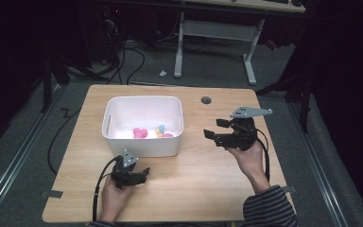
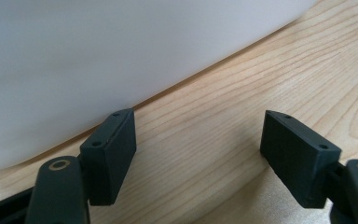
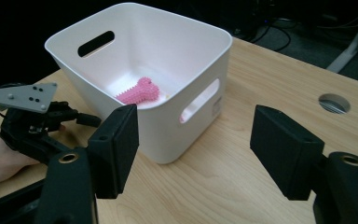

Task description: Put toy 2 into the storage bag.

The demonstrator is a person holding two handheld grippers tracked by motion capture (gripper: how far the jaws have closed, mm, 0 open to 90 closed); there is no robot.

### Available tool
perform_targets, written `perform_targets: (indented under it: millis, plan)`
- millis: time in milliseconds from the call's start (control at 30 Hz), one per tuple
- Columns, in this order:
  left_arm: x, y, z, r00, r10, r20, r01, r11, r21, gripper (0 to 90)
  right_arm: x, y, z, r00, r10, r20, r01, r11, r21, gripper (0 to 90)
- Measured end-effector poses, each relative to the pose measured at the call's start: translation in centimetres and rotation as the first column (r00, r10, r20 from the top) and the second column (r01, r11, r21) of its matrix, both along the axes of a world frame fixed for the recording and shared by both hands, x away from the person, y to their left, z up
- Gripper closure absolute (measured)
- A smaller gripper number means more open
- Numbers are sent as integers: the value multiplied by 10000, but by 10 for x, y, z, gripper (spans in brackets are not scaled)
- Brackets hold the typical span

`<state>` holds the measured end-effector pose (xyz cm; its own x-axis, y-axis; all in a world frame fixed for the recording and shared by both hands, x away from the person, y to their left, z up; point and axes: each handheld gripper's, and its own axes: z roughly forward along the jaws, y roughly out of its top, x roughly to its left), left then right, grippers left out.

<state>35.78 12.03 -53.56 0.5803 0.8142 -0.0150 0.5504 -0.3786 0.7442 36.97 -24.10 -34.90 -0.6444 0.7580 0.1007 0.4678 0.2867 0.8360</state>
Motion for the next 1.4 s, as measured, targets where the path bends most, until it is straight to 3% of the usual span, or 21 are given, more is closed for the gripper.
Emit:
perform_targets:
  millis: [133, 233, 600, 1067, 1400]
  plan:
    - [0, 0, 0, 10000, -1, 0, 1, 10000, 0, 272, -10, -15, -1, 9995, -317, 92, 315, 9993, 208, 332]
    - [0, 0, 0, 10000, -2, -1, 2, 10000, 0, 271, -17, -25, -5, 9980, -610, 141, 608, 9981, 110, 331]
    - [0, 0, 0, 10000, -4, 2, 4, 10000, 0, 271, -37, -60, -29, 9853, -1698, 170, 1690, 9847, 412, 335]
    - [0, 0, 0, 10000, -1, 6, 1, 10000, 6, 270, -49, -78, -77, 9664, -2557, -278, 2568, 9652, 494, 335]
    - [0, 0, 0, 10000, 5, 2, -5, 10000, 6, 271, -45, -79, -112, 9577, -2768, -788, 2811, 9584, 493, 336]
